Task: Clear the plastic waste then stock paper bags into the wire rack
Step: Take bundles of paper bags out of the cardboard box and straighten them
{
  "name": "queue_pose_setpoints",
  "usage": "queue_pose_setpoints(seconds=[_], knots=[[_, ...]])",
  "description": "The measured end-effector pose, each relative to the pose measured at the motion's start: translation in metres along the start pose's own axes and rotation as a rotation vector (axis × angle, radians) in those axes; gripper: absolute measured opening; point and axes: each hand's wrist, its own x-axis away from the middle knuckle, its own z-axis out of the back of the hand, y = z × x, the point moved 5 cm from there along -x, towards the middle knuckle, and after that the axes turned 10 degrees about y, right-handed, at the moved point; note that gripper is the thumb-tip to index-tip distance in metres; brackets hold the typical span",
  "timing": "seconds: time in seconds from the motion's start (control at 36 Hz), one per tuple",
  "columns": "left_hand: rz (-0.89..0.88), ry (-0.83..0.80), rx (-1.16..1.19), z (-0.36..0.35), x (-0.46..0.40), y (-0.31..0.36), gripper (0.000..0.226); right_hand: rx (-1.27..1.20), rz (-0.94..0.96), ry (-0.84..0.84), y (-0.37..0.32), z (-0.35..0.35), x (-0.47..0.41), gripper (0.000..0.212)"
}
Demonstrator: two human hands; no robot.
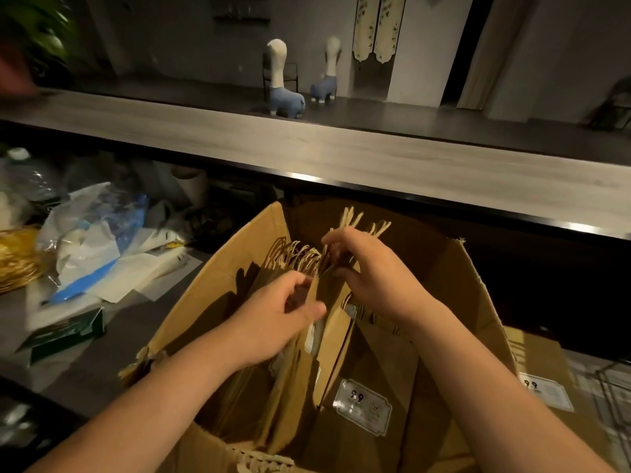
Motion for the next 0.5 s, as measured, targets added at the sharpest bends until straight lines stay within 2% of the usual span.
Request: queue_pose_setpoints(seconds=[0.06, 0.11, 0.17, 0.22, 0.31, 0.36, 0.42, 0.5], knots=[[0.002, -0.018, -0.101, -0.006, 0.002, 0.000, 0.038, 0.036, 0.051, -0.041, -0.004, -0.005, 0.002, 0.043], [-0.001, -0.009, -0.181, -0.008, 0.000, -0.002, 0.030, 0.064, 0.128, -0.075, -0.008, -0.012, 0.004, 0.036], [-0.002, 0.012, -0.164, -0.005, -0.003, -0.003, 0.029, 0.107, 0.196, -0.024, -0.009, -0.015, 0.005, 0.028], [0.002, 0.059, -0.032, 0.002, -0.007, -0.004, 0.032, 0.217, 0.207, 0.187, -0.007, -0.009, 0.004, 0.026], [0.040, 0.146, 0.247, 0.014, -0.007, -0.002, 0.037, 0.232, 0.050, 0.544, -0.002, 0.013, 0.005, 0.054], [0.058, 0.187, 0.401, 0.018, -0.006, -0.003, 0.039, 0.112, -0.050, 0.639, 0.004, 0.022, 0.008, 0.074], [0.062, 0.233, 0.509, 0.022, -0.004, -0.002, 0.041, -0.105, -0.114, 0.575, 0.012, 0.022, 0.009, 0.083], [0.034, 0.309, 0.537, 0.026, -0.004, 0.001, 0.041, -0.530, -0.239, 0.281, 0.018, 0.004, 0.009, 0.074]])
